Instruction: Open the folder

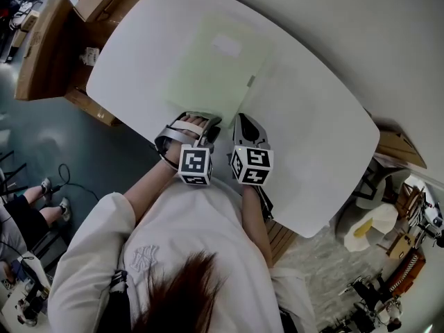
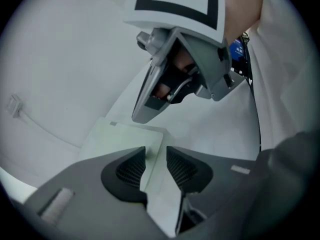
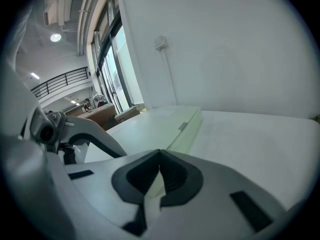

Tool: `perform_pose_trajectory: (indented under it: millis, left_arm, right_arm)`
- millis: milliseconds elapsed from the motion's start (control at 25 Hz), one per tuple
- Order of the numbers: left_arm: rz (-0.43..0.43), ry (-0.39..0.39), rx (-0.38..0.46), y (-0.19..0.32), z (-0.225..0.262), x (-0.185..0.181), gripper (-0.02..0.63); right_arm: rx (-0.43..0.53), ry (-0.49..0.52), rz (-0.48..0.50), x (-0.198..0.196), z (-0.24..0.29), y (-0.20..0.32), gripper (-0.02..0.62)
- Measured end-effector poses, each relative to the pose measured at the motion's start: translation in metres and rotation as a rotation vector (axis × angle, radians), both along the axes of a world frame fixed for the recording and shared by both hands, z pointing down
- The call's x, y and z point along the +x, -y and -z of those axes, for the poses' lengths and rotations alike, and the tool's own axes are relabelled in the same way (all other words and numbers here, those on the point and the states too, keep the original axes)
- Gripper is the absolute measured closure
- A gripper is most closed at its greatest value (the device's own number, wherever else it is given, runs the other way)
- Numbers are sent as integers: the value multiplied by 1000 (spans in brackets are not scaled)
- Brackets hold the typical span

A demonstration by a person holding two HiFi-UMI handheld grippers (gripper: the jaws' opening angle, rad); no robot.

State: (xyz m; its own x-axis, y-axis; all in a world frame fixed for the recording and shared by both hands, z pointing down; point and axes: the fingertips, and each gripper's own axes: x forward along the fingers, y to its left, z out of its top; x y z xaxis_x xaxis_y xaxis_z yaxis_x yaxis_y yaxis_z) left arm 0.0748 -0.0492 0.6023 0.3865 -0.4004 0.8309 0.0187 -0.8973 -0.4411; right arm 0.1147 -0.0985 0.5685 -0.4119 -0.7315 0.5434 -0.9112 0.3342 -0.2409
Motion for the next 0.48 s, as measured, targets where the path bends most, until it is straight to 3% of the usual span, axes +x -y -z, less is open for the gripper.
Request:
perform_pose_trajectory:
  millis: [200, 480]
  left_arm:
    - [-24, 38, 80, 10, 1, 1, 489]
    - [14, -23, 80, 14, 18, 4, 477]
  right_arm:
    - [-7, -11, -4, 5, -1, -2, 589]
    - [-20, -21, 10, 3, -5, -9, 588]
